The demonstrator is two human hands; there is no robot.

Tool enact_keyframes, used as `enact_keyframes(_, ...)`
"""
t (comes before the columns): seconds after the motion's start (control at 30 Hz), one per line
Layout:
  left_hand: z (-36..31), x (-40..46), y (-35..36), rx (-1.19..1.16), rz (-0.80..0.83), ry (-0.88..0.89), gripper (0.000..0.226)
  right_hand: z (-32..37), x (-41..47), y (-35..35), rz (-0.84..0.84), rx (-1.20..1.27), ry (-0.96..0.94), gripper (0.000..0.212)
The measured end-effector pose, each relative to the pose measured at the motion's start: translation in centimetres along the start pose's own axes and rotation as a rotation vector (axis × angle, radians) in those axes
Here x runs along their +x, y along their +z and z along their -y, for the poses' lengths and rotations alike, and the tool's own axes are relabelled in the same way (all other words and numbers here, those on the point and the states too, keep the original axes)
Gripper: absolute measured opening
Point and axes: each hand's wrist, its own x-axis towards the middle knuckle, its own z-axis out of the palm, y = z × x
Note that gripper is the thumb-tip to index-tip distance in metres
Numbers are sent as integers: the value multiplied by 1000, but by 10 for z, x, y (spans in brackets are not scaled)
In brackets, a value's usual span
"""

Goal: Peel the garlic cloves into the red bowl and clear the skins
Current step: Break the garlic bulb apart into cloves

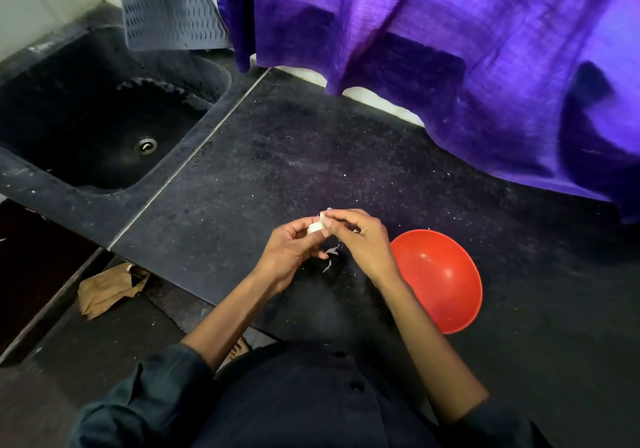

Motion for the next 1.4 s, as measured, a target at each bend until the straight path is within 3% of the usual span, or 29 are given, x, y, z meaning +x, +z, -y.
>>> enact_keyframes(0.17, -2, -2, 1, 61, 13, 28, 45, -2, 3, 2, -45, 54, 27, 15)
enact_keyframes(0.37, -2, -4, 1, 186, 35, 78, 38, -9, 2, 0, -29, 113, 77, 5)
enact_keyframes(0.5, -1, -6, 3, 294, 12, 171, 36, -7, -2, 0, -34, 160, 99, 10)
enact_keyframes(0.63, -4, -5, -2, 371, -28, 249, 45, 0, -8, 6, 23, 407, 210, 16)
enact_keyframes(0.77, -2, -4, -5, 436, -114, 258, 38, 1, -9, 6, 57, 598, 348, 15)
enact_keyframes(1.2, -4, 0, -14, 173, 77, 203, 32, -1, 3, 7, -24, 649, 348, 8)
enact_keyframes(1.4, -2, 1, -14, 168, 35, 182, 32, -7, 7, 6, -67, 403, 279, 19)
